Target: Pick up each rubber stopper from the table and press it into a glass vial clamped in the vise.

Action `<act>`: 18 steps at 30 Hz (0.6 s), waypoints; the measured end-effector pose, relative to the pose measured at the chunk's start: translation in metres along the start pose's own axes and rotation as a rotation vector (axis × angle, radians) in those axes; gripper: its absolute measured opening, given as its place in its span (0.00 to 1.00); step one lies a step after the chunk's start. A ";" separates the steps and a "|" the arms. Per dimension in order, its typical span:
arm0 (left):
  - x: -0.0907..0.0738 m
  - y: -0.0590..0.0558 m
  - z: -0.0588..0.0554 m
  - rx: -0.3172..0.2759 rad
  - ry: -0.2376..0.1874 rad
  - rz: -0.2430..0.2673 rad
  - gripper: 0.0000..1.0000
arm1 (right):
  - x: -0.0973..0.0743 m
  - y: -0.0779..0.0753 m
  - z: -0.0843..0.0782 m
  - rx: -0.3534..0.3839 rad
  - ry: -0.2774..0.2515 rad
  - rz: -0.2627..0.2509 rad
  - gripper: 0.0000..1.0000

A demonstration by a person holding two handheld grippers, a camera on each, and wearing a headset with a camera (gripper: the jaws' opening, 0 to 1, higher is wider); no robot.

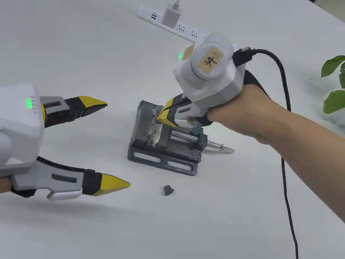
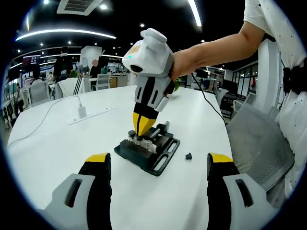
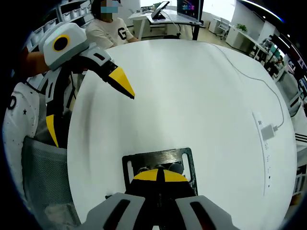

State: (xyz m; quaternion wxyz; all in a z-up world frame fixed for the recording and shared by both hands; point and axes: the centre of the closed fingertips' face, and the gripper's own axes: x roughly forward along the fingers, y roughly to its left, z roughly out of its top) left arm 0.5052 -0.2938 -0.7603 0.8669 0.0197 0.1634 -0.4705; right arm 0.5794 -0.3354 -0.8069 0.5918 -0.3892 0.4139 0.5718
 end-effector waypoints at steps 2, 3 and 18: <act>0.000 0.000 0.001 0.001 -0.002 -0.001 0.81 | 0.001 -0.001 0.001 -0.015 0.003 -0.003 0.00; 0.000 0.000 0.001 0.002 -0.001 -0.001 0.81 | 0.001 -0.002 0.001 -0.001 0.012 -0.001 0.00; -0.002 0.002 0.001 0.004 0.001 0.003 0.80 | 0.001 0.002 -0.004 0.054 -0.065 -0.033 0.00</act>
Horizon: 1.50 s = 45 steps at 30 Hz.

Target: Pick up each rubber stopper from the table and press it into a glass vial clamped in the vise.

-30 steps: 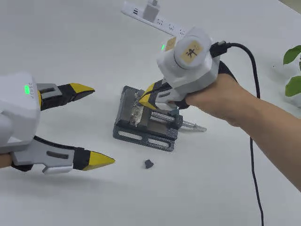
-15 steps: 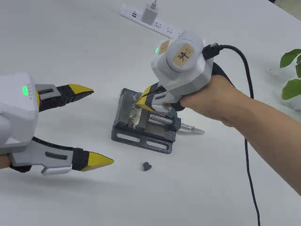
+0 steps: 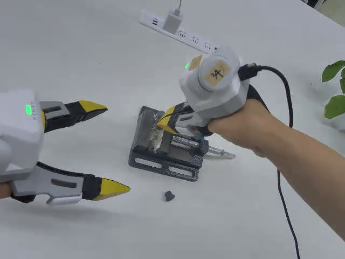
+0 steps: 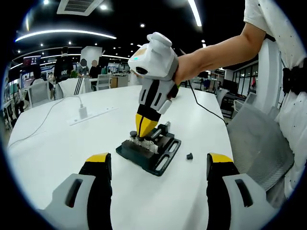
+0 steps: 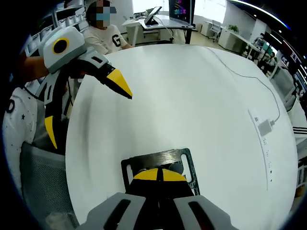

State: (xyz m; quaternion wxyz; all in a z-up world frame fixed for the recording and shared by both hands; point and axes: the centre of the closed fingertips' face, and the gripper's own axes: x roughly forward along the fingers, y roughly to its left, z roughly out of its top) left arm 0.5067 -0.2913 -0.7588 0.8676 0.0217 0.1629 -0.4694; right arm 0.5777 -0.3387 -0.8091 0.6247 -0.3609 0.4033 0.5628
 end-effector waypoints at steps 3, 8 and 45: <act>0.000 -0.001 0.000 0.002 0.002 -0.004 0.80 | 0.000 0.000 0.000 -0.007 -0.013 -0.011 0.00; 0.000 0.000 0.000 0.006 0.006 -0.005 0.80 | -0.001 0.000 0.000 -0.011 -0.035 -0.036 0.00; -0.005 0.001 -0.003 0.005 0.016 0.006 0.79 | -0.006 0.003 0.000 0.064 -0.065 0.003 0.00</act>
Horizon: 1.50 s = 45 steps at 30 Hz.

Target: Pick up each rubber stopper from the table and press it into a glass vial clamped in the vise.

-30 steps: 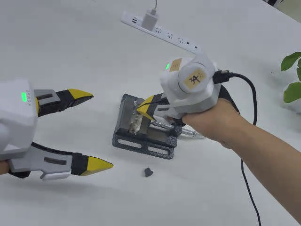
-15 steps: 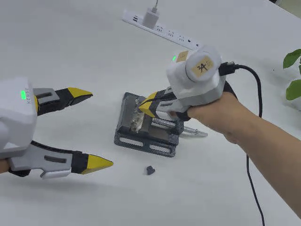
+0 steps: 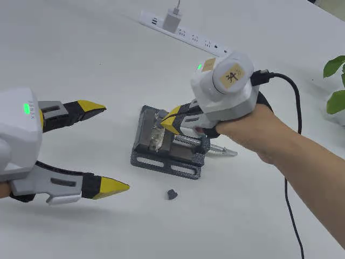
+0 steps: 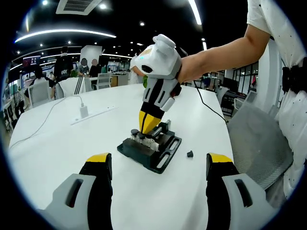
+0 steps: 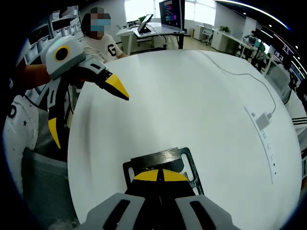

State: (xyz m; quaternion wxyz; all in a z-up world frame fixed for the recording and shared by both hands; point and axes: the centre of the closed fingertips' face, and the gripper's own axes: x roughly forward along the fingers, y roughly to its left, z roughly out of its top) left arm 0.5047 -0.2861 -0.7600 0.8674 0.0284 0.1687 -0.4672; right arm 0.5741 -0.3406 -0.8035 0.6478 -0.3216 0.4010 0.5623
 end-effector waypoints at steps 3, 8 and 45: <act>0.000 0.001 0.001 -0.001 -0.002 0.003 0.79 | 0.001 0.001 0.000 -0.014 0.015 -0.005 0.00; 0.002 0.000 0.002 0.001 -0.005 -0.003 0.79 | 0.003 -0.002 0.001 -0.009 0.049 -0.013 0.00; -0.009 -0.022 0.023 0.091 0.048 -0.012 0.78 | -0.016 0.000 0.004 0.044 -0.107 -0.065 0.01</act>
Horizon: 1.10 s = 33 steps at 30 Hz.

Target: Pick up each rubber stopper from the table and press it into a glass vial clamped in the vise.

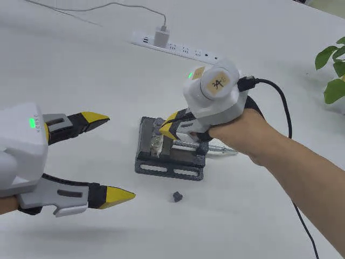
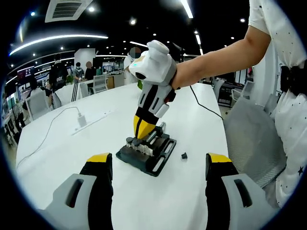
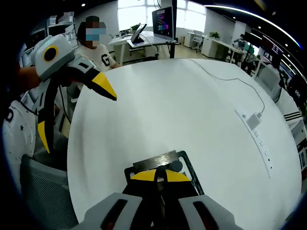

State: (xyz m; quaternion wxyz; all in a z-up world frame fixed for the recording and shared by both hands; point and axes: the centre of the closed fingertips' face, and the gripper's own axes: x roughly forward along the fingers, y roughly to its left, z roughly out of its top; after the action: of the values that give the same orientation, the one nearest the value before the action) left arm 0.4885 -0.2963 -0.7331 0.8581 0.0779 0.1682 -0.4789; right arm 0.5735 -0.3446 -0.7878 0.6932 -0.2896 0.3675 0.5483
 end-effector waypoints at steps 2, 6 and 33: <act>-0.001 -0.002 0.000 0.005 0.004 0.001 0.78 | -0.003 0.001 0.000 0.008 -0.019 -0.004 0.03; -0.002 -0.007 0.000 0.014 0.013 -0.004 0.78 | -0.016 0.004 -0.002 0.029 -0.059 -0.014 0.07; 0.018 -0.036 -0.005 0.162 0.131 -0.122 0.70 | -0.083 0.043 -0.061 0.110 -0.246 -0.064 0.42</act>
State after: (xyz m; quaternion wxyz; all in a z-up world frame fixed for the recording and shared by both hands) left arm 0.4657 -0.3285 -0.7439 0.8054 0.1680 0.1891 -0.5361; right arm 0.5094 -0.4286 -0.7536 0.7651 -0.1933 0.2997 0.5362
